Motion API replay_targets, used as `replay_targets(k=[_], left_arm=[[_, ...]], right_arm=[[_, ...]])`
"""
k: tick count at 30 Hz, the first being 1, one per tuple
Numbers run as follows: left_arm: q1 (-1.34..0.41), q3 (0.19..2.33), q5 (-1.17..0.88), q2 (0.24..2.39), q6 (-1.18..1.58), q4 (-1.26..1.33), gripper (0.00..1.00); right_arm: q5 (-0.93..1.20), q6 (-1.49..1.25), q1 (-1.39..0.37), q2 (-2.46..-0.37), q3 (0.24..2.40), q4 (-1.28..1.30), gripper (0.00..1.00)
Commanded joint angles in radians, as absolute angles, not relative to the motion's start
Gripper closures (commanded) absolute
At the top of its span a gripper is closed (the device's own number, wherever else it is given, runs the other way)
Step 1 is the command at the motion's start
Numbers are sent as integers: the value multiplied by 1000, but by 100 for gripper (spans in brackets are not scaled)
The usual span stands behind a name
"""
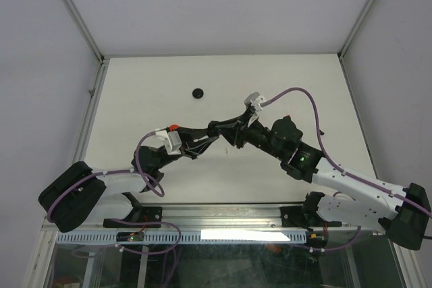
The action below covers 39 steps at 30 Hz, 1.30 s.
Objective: Insert the wireless bluetooth earbuds into the charging case
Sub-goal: Place the earbud in the charging case, then move the earbud to the center of the board.
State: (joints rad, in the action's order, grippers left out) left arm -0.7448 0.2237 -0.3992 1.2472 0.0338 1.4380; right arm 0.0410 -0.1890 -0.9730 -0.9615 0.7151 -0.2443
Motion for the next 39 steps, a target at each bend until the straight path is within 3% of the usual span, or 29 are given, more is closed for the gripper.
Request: replay_targets(k=[1,10,15,24,39], left_arm=[[-742,236,-386,1206,-23,1521,100],[-742,215,-375,1208,-56,1507,100],[-742,181,-351,1221,-67,1507,100],[-742,101,-298,1256,-64,1590,100],[-741,19,-324,1231,-84,1612,100]], right_arm=[[13,-221,-982,-970,768,-184,73],[-28,-274,-982,-971,849,-79,58],[-18,-267,-981,-1005,990,109,47],[-120,-246,-933,-1100,1135,422,37],[-27,-317,-447,-1146,1000,519,33]])
